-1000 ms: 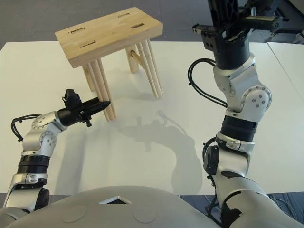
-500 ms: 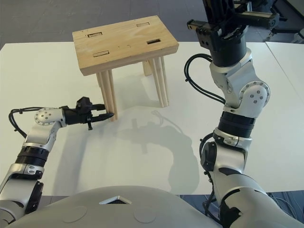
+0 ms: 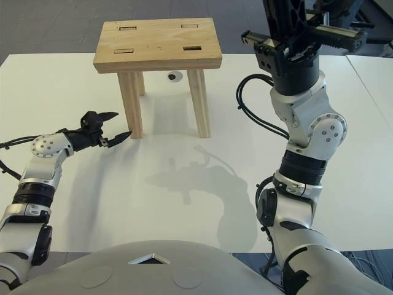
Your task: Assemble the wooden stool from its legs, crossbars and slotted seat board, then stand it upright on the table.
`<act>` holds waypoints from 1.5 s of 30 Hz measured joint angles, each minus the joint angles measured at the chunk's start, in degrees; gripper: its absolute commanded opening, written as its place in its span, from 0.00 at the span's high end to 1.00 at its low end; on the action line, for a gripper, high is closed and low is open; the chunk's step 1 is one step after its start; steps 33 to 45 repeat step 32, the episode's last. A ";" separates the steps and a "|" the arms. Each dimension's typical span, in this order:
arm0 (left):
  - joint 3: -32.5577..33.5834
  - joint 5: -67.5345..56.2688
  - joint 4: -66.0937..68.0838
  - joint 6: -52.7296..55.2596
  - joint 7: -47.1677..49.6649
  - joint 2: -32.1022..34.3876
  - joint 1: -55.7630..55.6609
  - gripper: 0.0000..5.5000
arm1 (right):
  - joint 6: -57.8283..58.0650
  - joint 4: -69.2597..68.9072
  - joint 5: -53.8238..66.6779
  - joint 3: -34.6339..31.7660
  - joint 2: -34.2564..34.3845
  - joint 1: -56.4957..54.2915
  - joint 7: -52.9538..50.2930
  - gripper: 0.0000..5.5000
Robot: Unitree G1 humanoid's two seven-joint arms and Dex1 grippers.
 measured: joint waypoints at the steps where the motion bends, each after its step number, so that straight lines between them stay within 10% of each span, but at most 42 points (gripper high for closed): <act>1: -0.01 -0.03 -0.32 -0.16 1.15 -0.88 0.26 0.15 | -0.06 -0.48 0.00 0.33 0.42 0.53 -0.03 1.00; 7: 5.66 -5.65 -19.29 -1.04 12.98 -8.22 11.29 0.15 | -1.95 -5.99 -4.78 2.80 2.86 6.92 1.17 1.00; 15: 11.55 0.71 -42.99 -2.59 36.04 -18.99 15.89 0.15 | -29.47 -8.81 -52.08 14.25 11.82 16.43 -7.74 1.00; 23: 6.19 15.80 -49.29 1.08 47.15 -23.10 7.05 0.04 | -51.09 -10.04 -90.34 25.80 13.40 20.24 -17.05 0.75; 32: 4.30 15.92 -47.14 2.47 48.79 -24.35 7.04 0.02 | -56.46 -5.34 -97.90 24.45 16.04 17.76 -24.53 0.47; 45: 4.30 15.92 -47.14 2.47 48.79 -24.35 7.04 0.02 | -56.46 -5.34 -97.90 24.45 16.04 17.76 -24.53 0.47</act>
